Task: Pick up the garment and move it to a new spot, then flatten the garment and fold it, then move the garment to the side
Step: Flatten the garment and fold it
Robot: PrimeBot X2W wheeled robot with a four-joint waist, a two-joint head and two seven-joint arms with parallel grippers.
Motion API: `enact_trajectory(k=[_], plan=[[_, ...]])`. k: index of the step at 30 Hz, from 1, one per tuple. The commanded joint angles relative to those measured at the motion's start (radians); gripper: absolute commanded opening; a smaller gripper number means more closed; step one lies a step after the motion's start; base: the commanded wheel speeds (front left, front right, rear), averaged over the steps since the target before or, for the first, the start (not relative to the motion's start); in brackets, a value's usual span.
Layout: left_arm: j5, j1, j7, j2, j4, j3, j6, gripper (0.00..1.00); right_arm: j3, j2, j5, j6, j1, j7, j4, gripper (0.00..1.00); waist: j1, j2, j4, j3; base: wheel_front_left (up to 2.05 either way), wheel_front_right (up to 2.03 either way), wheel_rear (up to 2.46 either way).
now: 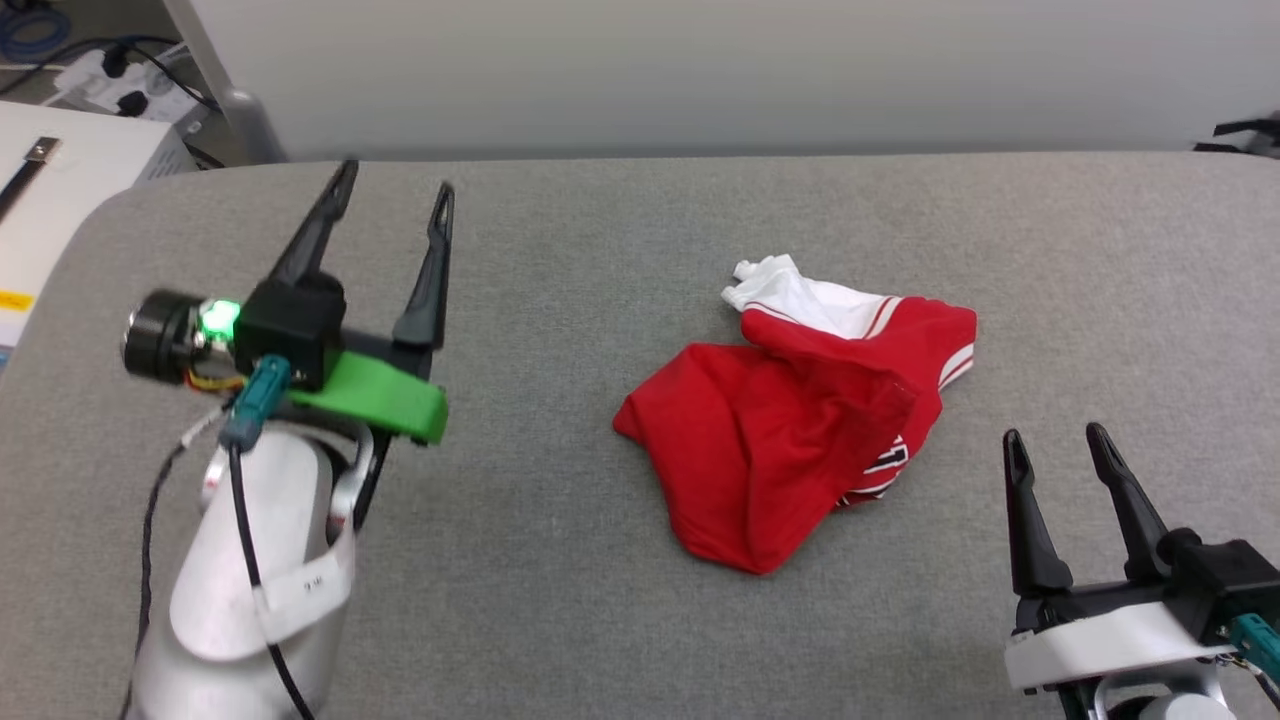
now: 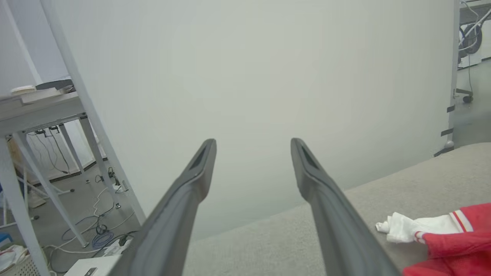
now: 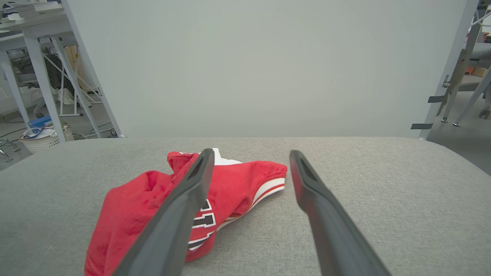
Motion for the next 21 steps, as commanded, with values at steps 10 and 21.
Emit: enact_trajectory(k=[10, 21], plan=[[-0.171, -0.472, 0.138, 0.086, 0.229, -0.301, -0.019, 1.00, 0.015, -0.002, 0.002, -0.001, -0.106, -0.009, -0.021, 1.00, 0.0000, 0.0000, -0.129, 0.195, 0.00, 0.00, 0.00], [-0.616, -0.835, 0.699, 0.108, 0.358, -0.710, -0.019, 1.00, 0.047, -0.002, 0.061, -0.001, -0.203, -0.009, -0.027, 1.00, 0.0000, 0.0000, -0.217, 0.340, 0.00, 0.00, 0.00]])
